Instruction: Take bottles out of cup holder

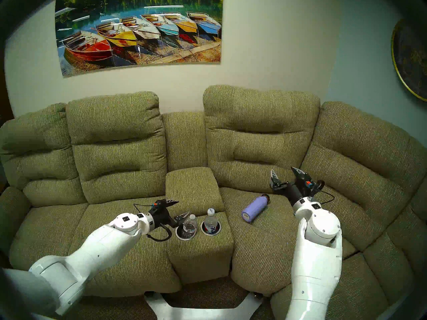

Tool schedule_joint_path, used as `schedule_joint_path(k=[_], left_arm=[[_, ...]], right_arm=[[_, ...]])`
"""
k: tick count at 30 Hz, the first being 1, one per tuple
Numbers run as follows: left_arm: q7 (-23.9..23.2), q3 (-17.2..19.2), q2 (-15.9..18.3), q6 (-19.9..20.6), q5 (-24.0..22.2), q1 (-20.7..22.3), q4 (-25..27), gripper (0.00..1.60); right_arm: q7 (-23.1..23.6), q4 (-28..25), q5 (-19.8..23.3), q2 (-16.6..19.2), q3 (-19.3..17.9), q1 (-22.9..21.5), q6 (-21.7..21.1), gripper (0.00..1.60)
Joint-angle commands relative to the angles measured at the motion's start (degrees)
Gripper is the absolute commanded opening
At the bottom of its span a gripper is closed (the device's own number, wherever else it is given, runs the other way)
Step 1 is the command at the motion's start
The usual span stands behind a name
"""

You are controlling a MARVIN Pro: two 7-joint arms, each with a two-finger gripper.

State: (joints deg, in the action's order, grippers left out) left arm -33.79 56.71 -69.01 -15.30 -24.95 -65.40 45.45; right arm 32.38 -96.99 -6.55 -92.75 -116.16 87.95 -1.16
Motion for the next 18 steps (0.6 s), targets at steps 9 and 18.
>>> schedule_joint_path(k=[9, 18], left_arm=[[-3.46, -0.37, -5.88, -4.58, -0.06, 7.11, -10.69, 1.6], [-3.33, -1.78, -9.05, -5.53, 1.5, 11.1, -19.87, 1.6]], right_arm=[[0.0, -1.17, 0.12, 0.06, 0.05, -0.4, 0.15, 1.6], [0.0, -1.15, 0.12, 0.07, 0.05, -0.41, 0.16, 1.6]])
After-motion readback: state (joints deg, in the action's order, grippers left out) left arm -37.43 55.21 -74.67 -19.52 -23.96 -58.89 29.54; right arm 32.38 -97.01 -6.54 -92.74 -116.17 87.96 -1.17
